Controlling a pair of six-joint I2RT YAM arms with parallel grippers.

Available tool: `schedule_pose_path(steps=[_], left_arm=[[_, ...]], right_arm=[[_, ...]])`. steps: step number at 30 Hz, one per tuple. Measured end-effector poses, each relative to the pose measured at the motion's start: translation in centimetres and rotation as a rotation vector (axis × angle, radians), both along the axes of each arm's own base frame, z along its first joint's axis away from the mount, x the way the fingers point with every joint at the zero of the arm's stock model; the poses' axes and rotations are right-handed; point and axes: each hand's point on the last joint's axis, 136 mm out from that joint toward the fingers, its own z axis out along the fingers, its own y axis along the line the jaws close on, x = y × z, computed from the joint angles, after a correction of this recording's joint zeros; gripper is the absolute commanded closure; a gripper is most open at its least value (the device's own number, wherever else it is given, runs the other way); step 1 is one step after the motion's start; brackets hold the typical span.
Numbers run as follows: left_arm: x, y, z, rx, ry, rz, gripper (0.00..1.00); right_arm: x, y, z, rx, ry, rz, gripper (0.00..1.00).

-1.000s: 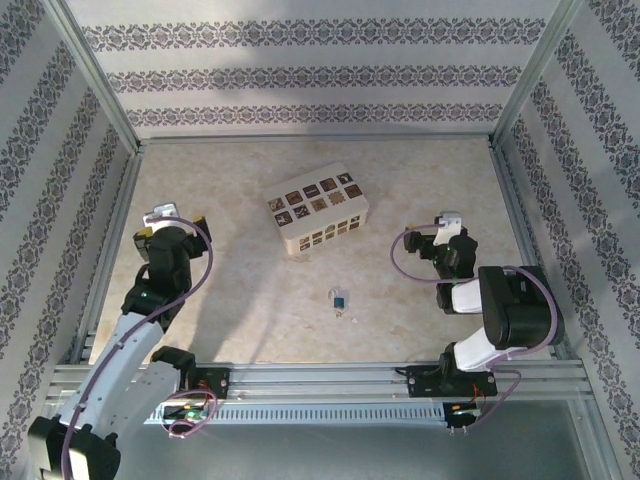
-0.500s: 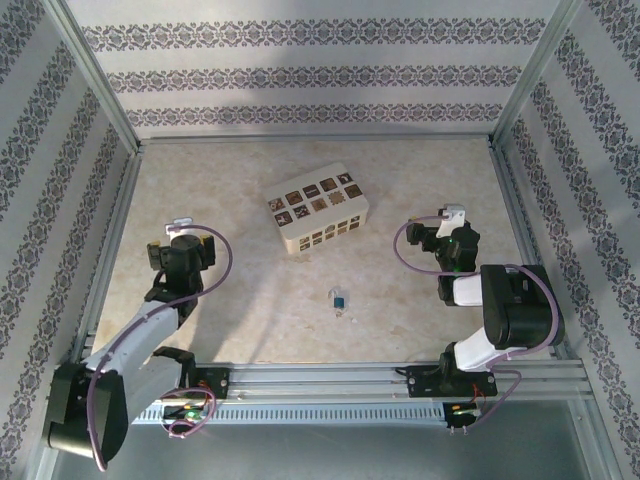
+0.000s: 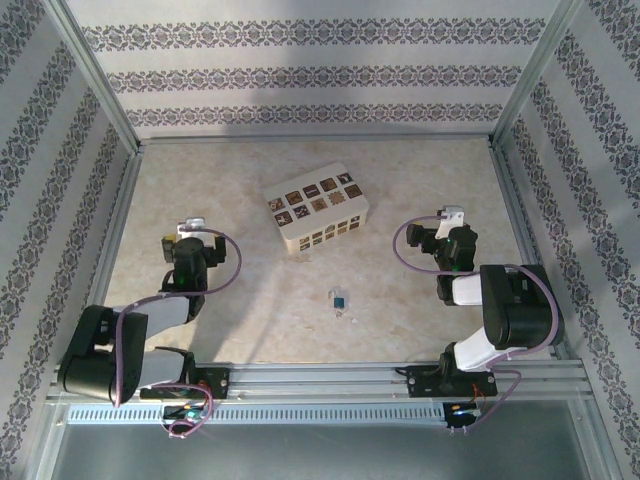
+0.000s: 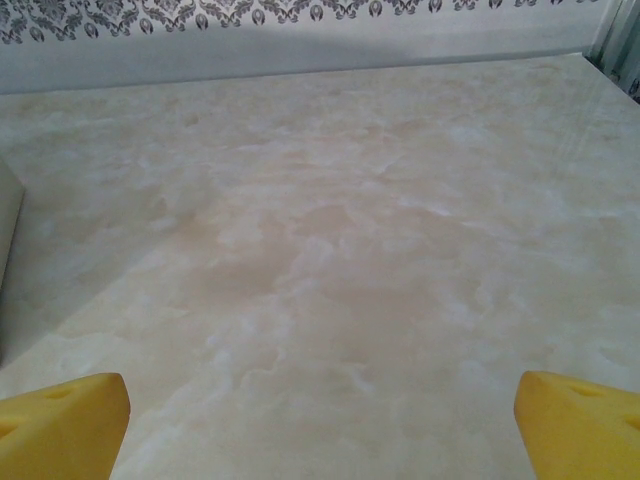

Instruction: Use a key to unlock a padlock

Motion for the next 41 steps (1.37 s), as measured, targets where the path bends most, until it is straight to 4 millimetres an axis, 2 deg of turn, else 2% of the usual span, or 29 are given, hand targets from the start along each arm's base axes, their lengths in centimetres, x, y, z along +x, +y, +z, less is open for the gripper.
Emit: schedule_pose_path(steps=[16,23,26,32,41], left_arm=[[2.5,-1.7,1.2,-0.042,-0.098,-0.142,0.01],[2.9,-2.5,-2.1,-0.062,-0.074,-0.185,0.01],[2.9,-2.4,-2.8,-0.065,-0.053,-0.178,0.01],[5.3,-0.9,-0.7,-0.085,-0.095,-0.122,0.01],[5.2,-0.4,-1.2,-0.102,-0.074,-0.104,0.01]], right_arm=[[0.0,-0.1,-0.1,-0.003,0.004,-0.007,0.02],[0.5,-0.2,0.4,-0.006,-0.006,-0.013,0.01],[0.8,0.0,0.9,-0.008,-0.019,-0.011,0.01],[0.9,0.2,0.8,-0.016,-0.015,-0.003,0.01],[1.0,0.2,0.9,-0.027,-0.014,0.001,0.02]])
